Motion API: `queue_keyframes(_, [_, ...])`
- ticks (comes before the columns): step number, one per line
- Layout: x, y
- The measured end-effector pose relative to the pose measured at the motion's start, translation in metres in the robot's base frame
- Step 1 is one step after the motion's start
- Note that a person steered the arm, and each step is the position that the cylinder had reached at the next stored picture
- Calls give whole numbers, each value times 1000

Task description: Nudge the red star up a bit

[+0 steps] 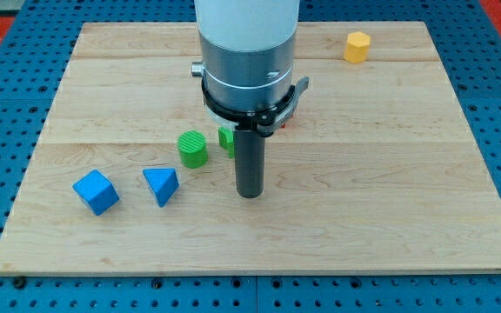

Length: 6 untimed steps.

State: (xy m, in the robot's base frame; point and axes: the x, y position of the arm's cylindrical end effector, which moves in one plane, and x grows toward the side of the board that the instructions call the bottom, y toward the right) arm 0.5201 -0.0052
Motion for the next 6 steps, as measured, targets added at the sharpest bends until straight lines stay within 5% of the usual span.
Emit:
queue_keyframes(1, [16, -5])
queue_keyframes(3, [-48, 89])
queue_keyframes(4, [-90, 70])
queue_keyframes(6, [-109, -50])
